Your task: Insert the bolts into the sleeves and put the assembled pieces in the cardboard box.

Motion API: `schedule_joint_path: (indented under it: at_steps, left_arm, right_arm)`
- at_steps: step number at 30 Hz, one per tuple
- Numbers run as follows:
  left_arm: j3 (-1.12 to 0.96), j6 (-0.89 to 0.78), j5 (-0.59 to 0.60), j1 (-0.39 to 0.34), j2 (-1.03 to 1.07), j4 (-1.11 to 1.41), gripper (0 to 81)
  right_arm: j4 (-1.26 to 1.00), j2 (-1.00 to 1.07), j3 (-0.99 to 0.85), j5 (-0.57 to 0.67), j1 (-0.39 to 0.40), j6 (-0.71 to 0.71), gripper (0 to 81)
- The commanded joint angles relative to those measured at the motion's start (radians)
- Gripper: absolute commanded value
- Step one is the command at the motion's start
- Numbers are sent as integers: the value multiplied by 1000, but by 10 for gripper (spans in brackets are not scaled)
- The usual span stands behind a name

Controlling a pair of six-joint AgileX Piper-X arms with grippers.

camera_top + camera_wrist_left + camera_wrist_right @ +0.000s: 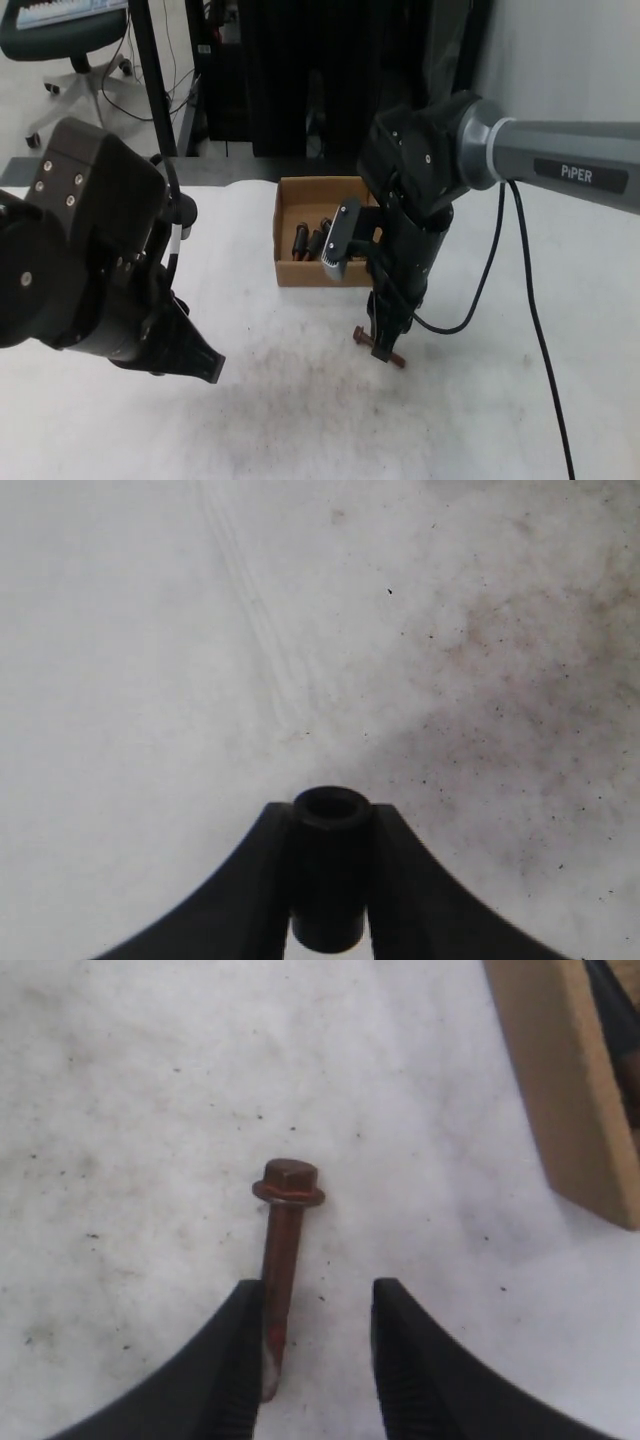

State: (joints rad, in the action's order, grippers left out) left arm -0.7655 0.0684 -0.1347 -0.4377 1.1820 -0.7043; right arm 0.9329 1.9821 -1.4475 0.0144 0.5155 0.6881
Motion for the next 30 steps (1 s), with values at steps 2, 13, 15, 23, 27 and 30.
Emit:
schedule_joint_path:
  at_steps: [2,13,15,23,27,30]
  left_arm:
    - [-2,-11,4,3,-12,6,2]
    - [-2,-24,26,3,-12,6,2]
    - [-2,-24,26,3,-12,6,2]
    - [-2,-24,26,3,-12,6,2]
    - [-2,-24,26,3,-12,6,2]
    - [-2,-24,26,3,-12,6,2]
  right_arm:
    - [-7,-13,0,45,1,-10,342]
    - [-36,-12,2,52,1,-23,342]
    - [-39,-12,2,67,1,-31,342]
    - [-78,-12,26,82,1,-43,342]
    - [-72,0,41,79,1,-45,342]
    - [-68,15,49,68,1,-45,342]
